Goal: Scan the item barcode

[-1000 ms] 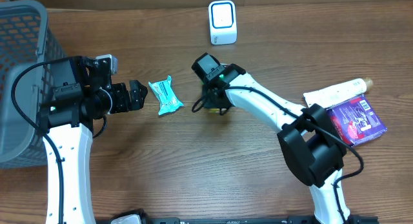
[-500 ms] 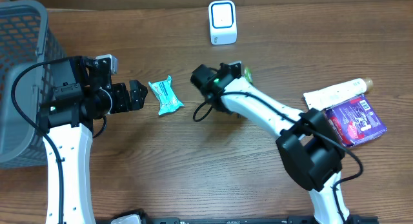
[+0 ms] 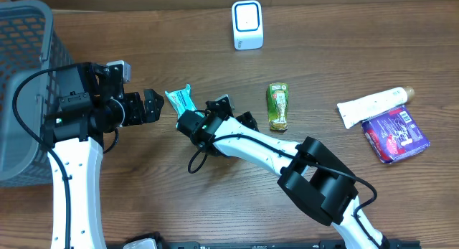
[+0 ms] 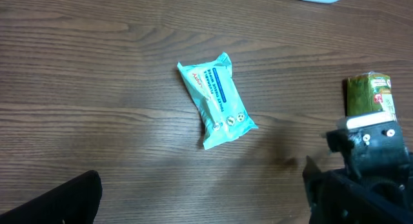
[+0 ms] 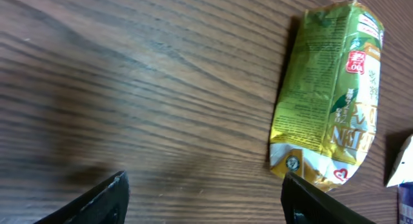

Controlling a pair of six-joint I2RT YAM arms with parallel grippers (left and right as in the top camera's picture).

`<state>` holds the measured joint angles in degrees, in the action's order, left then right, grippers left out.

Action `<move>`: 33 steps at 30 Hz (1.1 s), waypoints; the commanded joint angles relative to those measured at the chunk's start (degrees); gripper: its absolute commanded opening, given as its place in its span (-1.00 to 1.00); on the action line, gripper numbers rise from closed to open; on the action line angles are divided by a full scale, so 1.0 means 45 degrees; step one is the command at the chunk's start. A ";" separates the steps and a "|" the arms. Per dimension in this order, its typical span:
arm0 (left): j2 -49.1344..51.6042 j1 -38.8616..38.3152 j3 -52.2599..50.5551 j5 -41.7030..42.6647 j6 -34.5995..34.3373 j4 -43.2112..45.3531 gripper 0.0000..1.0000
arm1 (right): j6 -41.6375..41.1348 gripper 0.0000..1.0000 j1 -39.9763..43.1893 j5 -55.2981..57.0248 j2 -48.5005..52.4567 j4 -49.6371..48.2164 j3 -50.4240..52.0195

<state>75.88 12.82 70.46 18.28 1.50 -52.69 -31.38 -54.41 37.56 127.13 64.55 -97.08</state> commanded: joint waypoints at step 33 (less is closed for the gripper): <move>-0.0112 -0.0024 0.0175 0.0146 0.0155 0.0010 0.99 | 0.1321 -0.34 0.2968 0.0971 0.0204 -0.0675 0.1831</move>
<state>75.88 12.82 70.46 18.28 1.52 -52.69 -25.28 -41.95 41.43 127.13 61.12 -90.19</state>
